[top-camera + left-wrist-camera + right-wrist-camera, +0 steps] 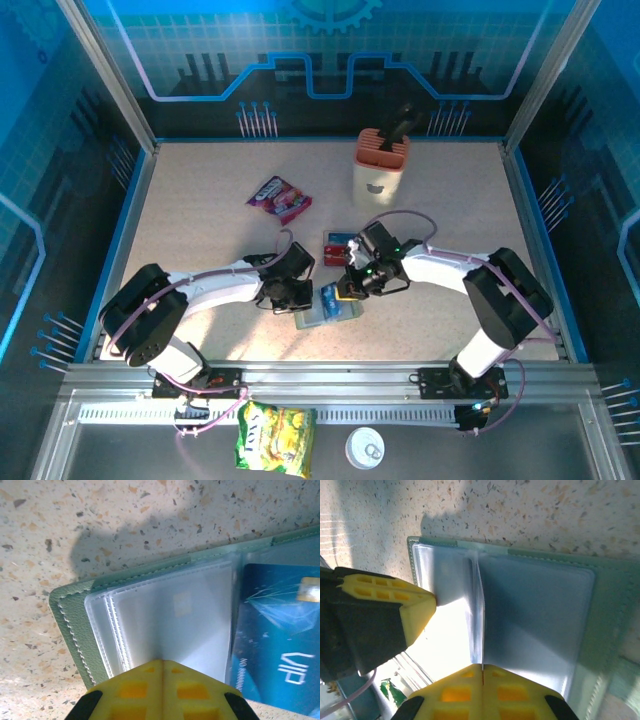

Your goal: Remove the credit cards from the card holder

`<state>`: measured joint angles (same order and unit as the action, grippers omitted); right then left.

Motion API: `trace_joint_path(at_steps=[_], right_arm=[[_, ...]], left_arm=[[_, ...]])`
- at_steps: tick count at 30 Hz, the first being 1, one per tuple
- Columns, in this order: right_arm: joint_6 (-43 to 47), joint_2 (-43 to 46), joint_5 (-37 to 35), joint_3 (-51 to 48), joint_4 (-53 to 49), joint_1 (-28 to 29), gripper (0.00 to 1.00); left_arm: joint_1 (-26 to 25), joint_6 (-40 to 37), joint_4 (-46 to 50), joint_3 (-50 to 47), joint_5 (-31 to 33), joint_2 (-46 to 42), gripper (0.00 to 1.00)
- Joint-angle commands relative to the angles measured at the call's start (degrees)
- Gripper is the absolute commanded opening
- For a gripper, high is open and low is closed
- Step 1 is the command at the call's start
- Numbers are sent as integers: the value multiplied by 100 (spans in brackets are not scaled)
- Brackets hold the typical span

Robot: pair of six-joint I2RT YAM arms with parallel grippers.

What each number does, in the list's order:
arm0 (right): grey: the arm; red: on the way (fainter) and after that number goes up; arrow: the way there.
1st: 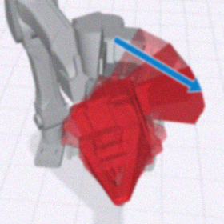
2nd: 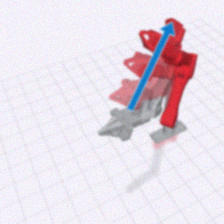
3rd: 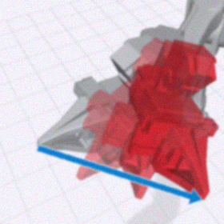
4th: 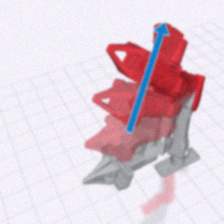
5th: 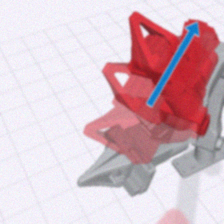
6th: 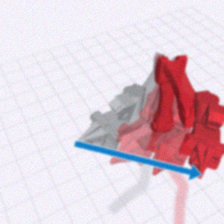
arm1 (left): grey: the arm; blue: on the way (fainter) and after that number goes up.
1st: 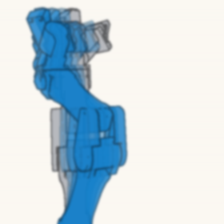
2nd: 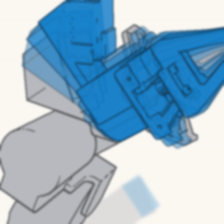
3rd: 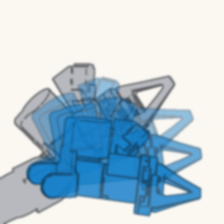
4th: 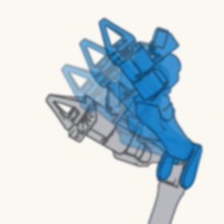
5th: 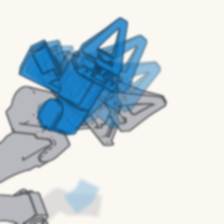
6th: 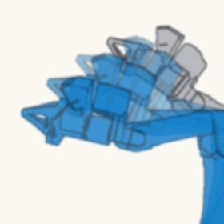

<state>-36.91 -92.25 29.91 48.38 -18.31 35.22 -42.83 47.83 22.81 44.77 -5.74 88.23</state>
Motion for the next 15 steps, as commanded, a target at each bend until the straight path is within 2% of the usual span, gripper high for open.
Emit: trace_joint_path(at_steps=[1,8,15], right_arm=[[495,324,-288,250,-770,-128,0],[1435,565,-795,878,-1817,-284,0],[2989,593,-1355,1581,-2669,-349,0]], left_arm=[[-20,-106,376,-36,202,-104,0],[37,-221,385,61,257,-60,0],[45,-274,270,44,362,-125,0]])
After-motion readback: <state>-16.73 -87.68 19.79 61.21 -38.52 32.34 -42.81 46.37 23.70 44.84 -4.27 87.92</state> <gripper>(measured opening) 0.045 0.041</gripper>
